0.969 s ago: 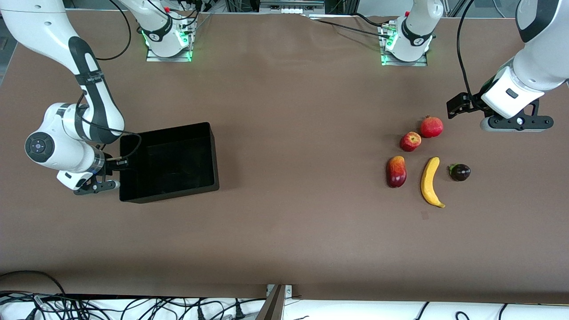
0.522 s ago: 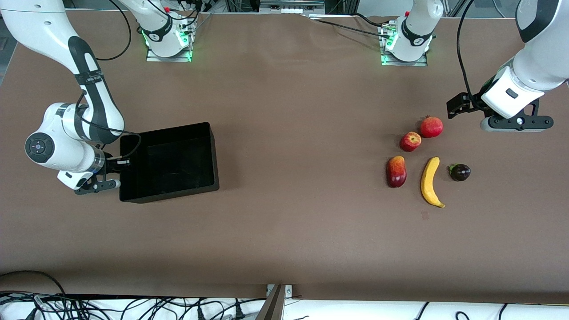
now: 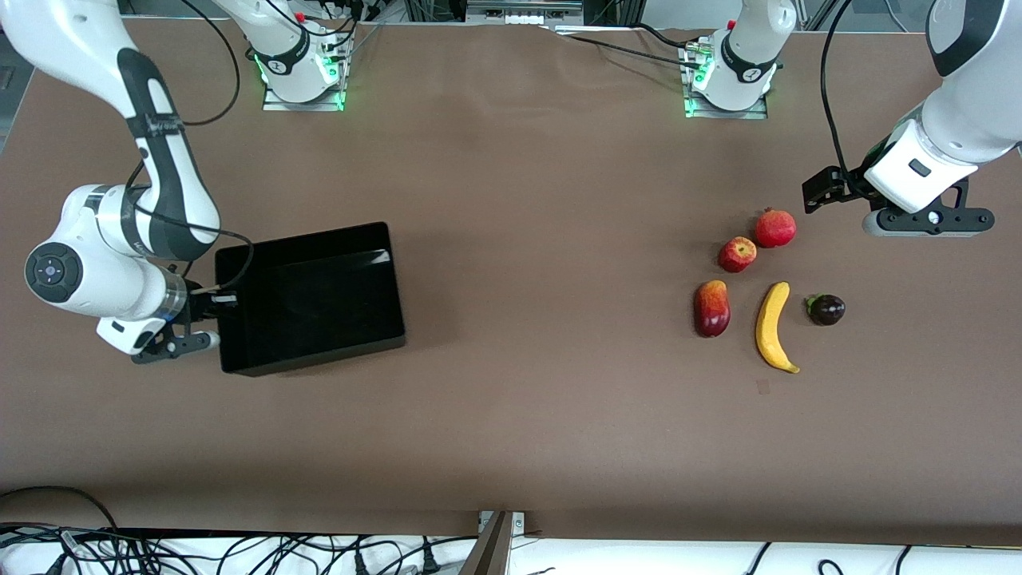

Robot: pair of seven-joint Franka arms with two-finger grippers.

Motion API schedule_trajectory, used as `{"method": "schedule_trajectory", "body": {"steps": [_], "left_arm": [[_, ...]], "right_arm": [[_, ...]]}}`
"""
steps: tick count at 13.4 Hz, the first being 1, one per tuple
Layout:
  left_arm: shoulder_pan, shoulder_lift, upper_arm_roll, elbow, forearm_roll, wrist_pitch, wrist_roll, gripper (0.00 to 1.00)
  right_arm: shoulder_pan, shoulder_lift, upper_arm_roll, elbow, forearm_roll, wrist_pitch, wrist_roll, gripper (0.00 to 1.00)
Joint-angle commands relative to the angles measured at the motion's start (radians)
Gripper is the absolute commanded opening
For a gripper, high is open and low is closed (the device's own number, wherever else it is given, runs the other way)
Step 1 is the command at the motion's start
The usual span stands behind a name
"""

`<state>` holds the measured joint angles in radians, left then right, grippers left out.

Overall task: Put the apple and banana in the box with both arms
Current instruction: 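Slide the box with the right gripper while the left gripper reaches the apple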

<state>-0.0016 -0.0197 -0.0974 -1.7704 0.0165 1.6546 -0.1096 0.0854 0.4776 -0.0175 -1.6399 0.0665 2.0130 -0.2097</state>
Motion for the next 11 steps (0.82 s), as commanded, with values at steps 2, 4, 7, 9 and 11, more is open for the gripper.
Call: {"method": "schedule_trajectory", "body": {"steps": [2, 4, 7, 9, 11], "left_arm": [[0.006, 0.01, -0.002, 0.028, -0.017, -0.021, 0.008, 1.0], [0.006, 0.01, -0.002, 0.028, -0.018, -0.021, 0.008, 1.0], [0.011, 0.01, -0.002, 0.023, -0.018, -0.022, 0.01, 1.0], [0.012, 0.01, 0.001, 0.009, -0.018, -0.054, 0.008, 1.0], [0.015, 0.044, 0.001, 0.005, -0.018, -0.096, 0.01, 1.0]], "right_arm": [[0.204, 0.03, -0.001, 0.141, 0.039, -0.103, 0.261, 0.0], [0.336, 0.057, -0.001, 0.166, 0.038, -0.091, 0.456, 0.0], [0.485, 0.142, 0.002, 0.267, 0.05, -0.092, 0.706, 0.0], [0.56, 0.221, 0.004, 0.354, 0.12, -0.083, 0.789, 0.0], [0.608, 0.3, 0.005, 0.446, 0.127, -0.07, 0.84, 0.0]]}}
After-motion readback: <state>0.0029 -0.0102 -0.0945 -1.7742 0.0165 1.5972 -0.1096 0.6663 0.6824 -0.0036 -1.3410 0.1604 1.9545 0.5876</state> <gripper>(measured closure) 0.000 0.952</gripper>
